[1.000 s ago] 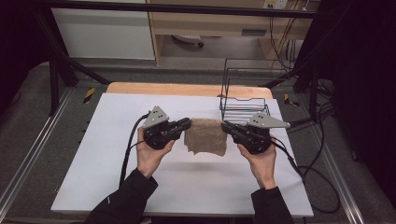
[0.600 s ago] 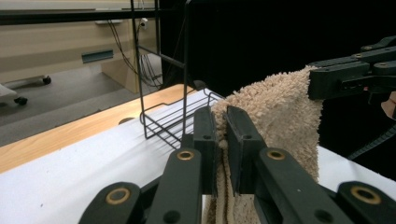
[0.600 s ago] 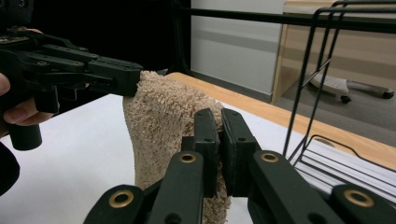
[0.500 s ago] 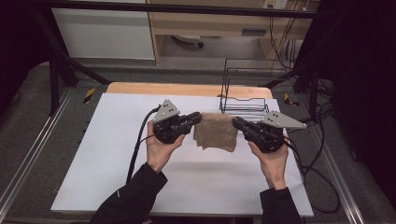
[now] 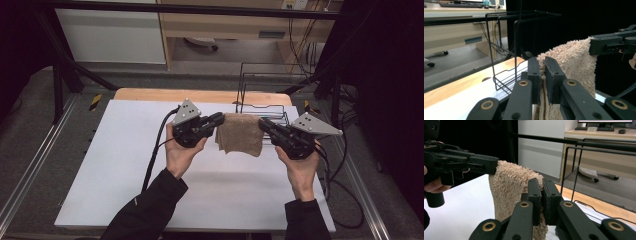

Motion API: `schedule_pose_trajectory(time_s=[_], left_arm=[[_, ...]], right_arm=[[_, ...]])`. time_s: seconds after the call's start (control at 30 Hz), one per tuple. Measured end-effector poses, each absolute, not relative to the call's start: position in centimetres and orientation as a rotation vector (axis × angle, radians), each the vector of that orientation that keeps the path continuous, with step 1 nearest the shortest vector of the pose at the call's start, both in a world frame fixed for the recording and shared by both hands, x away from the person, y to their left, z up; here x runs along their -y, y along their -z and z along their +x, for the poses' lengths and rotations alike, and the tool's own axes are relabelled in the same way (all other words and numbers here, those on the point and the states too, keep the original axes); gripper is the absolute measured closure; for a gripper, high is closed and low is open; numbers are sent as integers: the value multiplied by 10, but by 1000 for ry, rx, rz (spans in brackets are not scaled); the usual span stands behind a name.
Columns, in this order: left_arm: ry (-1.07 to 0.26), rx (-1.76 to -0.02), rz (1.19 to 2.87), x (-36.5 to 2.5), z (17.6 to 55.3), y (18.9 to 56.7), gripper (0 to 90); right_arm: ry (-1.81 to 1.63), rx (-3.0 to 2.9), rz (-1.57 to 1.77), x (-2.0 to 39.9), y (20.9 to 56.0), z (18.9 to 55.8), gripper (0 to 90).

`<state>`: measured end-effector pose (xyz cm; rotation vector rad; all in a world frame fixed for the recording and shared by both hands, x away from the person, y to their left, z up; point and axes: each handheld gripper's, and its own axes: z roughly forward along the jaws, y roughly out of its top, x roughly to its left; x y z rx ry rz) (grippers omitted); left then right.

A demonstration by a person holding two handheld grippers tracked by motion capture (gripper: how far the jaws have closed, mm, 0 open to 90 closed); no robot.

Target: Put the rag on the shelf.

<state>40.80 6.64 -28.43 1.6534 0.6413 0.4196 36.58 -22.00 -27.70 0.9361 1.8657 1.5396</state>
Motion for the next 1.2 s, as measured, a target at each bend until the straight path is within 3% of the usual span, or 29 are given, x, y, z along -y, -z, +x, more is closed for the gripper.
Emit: schedule_pose_trajectory(time_s=[1.2], left_arm=[[-437,-586,1563,-21,437,244,828]], right_arm=[[-1536,-1663,927,255,238,376,858]])
